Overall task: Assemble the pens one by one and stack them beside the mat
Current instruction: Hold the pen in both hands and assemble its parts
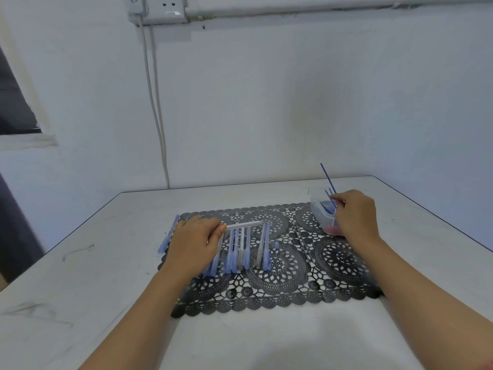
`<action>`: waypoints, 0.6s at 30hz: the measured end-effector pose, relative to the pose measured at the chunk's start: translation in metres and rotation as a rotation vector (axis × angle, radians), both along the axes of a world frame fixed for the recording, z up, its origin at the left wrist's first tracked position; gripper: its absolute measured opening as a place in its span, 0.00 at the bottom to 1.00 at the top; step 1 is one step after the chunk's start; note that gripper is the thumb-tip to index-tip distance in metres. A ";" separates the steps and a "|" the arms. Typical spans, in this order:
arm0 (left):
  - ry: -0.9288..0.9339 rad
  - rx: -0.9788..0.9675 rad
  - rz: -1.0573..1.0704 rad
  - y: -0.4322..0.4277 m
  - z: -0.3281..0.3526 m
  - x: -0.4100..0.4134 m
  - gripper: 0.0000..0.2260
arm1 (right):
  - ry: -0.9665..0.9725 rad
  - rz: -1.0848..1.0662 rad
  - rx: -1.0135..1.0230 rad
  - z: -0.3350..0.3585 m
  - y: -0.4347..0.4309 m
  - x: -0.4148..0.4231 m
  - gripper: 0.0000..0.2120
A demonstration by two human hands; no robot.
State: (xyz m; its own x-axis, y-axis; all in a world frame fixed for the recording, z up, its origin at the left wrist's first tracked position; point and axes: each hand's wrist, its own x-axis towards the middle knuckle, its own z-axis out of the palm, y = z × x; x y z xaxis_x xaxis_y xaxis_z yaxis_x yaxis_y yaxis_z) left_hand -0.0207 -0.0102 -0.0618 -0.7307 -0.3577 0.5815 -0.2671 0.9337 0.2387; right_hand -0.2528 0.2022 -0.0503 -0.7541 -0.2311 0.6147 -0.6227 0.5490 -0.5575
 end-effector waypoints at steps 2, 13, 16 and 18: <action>0.002 -0.002 0.005 0.000 0.000 0.000 0.09 | 0.066 0.041 -0.031 0.002 0.000 0.003 0.11; -0.013 -0.005 0.010 -0.001 0.001 0.000 0.15 | 0.353 0.316 0.069 0.002 -0.014 0.035 0.12; -0.005 0.003 0.011 -0.001 0.001 0.000 0.12 | 0.447 0.359 0.092 0.002 -0.017 0.042 0.10; -0.002 0.007 0.013 0.000 0.001 0.000 0.09 | 0.506 0.392 0.124 0.002 -0.019 0.046 0.08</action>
